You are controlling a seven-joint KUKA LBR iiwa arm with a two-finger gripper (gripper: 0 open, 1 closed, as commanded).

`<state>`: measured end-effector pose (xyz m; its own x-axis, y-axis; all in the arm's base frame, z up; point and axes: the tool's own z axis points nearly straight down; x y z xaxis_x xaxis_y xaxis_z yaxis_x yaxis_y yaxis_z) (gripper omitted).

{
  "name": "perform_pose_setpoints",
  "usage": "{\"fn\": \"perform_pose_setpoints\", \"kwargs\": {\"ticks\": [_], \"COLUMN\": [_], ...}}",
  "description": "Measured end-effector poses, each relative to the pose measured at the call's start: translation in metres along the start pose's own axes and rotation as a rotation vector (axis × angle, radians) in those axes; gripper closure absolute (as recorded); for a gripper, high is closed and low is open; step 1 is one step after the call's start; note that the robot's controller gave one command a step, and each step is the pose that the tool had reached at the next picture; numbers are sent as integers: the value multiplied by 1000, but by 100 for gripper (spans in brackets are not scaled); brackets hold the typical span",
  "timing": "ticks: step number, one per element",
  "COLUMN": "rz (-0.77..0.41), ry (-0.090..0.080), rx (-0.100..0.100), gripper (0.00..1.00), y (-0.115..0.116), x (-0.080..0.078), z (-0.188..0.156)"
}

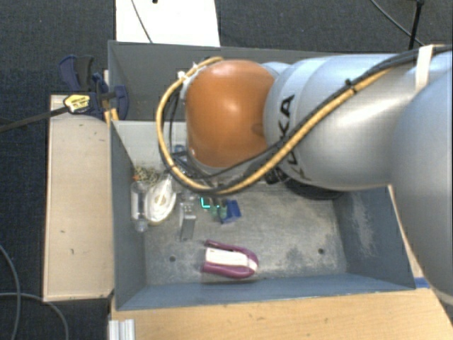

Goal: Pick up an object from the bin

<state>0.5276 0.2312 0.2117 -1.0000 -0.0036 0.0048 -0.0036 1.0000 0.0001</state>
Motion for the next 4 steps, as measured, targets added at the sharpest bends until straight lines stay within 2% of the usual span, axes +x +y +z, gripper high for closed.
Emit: {"fn": "perform_pose_setpoints", "kwargs": {"ticks": [1,2,3,4], "rz": [-172,-374,-726,-1024], "ry": [-15,-12,-7,-9], "rx": [2,0,2,2], "gripper": [0,0,0,0], "y": [18,16,16,17], "x": [-58,-68,-63,-65], "z": [141,109,110,140]}}
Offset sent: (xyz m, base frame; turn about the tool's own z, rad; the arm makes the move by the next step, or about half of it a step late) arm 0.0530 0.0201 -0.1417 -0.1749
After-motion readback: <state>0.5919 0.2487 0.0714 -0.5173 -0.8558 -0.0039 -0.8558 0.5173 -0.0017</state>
